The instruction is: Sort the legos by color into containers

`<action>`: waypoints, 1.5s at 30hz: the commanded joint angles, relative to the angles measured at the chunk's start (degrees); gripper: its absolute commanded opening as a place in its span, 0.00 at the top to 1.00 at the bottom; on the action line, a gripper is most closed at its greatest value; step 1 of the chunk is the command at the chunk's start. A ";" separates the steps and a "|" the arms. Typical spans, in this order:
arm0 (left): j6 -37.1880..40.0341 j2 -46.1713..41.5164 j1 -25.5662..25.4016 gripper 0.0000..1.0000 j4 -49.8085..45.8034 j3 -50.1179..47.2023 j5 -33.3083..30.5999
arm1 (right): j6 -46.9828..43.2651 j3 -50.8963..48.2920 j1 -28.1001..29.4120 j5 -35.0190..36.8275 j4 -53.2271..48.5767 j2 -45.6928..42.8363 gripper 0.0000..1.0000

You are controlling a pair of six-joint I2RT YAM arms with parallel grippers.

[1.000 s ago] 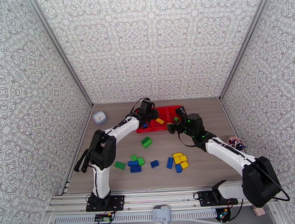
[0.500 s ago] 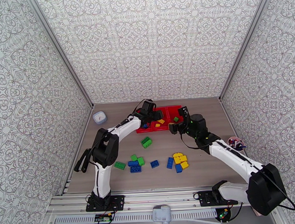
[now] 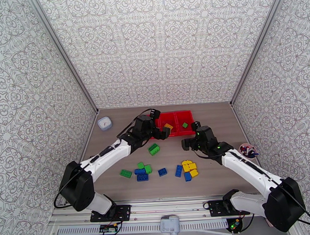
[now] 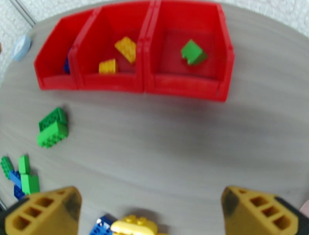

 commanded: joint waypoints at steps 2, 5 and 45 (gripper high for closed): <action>13.64 -6.83 -1.37 0.00 -0.76 -6.30 8.31 | 6.57 -0.46 3.17 2.12 -9.92 1.26 0.00; 17.96 -11.35 -1.93 0.01 -1.82 -9.99 12.79 | 8.75 -0.34 5.62 2.04 -12.05 3.31 0.00; 26.91 -14.33 -1.96 0.01 -2.24 -16.71 21.89 | 9.77 5.22 10.28 1.78 -11.68 21.83 0.33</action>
